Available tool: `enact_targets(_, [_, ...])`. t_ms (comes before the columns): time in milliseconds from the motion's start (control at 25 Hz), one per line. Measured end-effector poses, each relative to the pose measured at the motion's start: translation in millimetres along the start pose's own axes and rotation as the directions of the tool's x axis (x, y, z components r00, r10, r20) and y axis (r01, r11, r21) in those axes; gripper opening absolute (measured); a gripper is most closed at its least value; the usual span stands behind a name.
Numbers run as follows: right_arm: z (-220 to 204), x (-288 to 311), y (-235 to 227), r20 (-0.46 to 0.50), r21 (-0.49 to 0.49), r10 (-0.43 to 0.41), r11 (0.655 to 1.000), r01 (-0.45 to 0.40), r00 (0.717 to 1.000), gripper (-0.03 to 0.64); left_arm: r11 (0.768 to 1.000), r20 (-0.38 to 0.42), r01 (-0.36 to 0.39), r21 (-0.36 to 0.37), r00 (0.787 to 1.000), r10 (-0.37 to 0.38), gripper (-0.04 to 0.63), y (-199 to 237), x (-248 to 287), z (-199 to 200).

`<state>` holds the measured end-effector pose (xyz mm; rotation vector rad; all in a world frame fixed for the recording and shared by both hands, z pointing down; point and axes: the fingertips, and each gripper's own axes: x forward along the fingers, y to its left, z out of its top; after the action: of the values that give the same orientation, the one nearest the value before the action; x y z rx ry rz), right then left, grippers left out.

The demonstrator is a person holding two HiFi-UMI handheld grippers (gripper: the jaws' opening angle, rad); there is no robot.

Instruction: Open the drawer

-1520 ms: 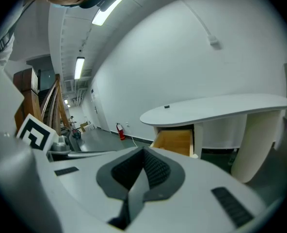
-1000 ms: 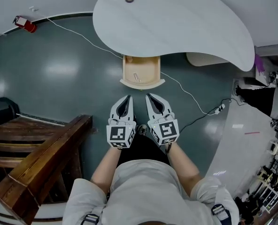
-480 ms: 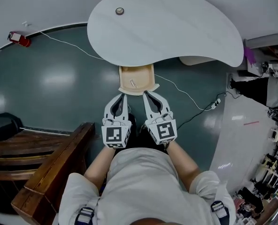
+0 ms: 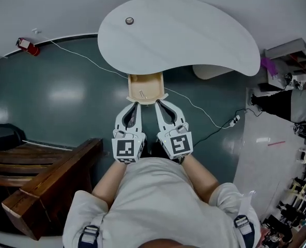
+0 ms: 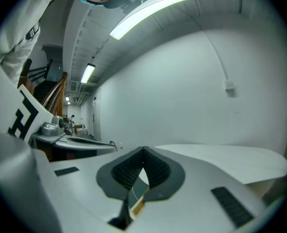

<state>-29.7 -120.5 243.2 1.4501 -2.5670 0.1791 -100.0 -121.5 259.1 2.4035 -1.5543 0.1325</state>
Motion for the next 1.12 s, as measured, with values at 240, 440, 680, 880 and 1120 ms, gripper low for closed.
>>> enact_targets(240, [11.4, -41.7, -7.4, 0.058, -0.037, 0.016, 0.999, -0.014, 0.998, 0.011, 0.999, 0.020, -0.034, 0.015, 0.999, 0.033, 0.005, -39.1, -24.3, 6.0])
enact_targets(440, [17.5, -70.5, -17.8, 0.080, -0.038, 0.008, 0.999, -0.005, 0.997, 0.011, 0.998, 0.046, -0.060, 0.025, 0.997, 0.059, 0.005, -67.6, -37.5, 10.4])
enact_targets(680, [20.8, -100.6, -18.6, 0.112, -0.073, -0.002, 0.997, 0.011, 0.994, 0.011, 0.995, 0.084, -0.054, 0.087, 0.995, 0.046, 0.005, -97.7, -52.6, 16.5])
enact_targets(880, [25.0, -122.0, -19.0, 0.131, -0.073, 0.013, 0.997, -0.003, 0.991, 0.011, 0.994, 0.094, -0.052, 0.097, 0.995, 0.042, 0.005, -121.5, -61.6, 17.9])
enact_targets(1120, [23.7, -141.6, -23.5, 0.148, -0.103, 0.022, 0.995, -0.007, 0.989, 0.011, 0.992, 0.090, -0.057, 0.112, 0.995, 0.047, 0.005, -138.4, -66.1, 14.9])
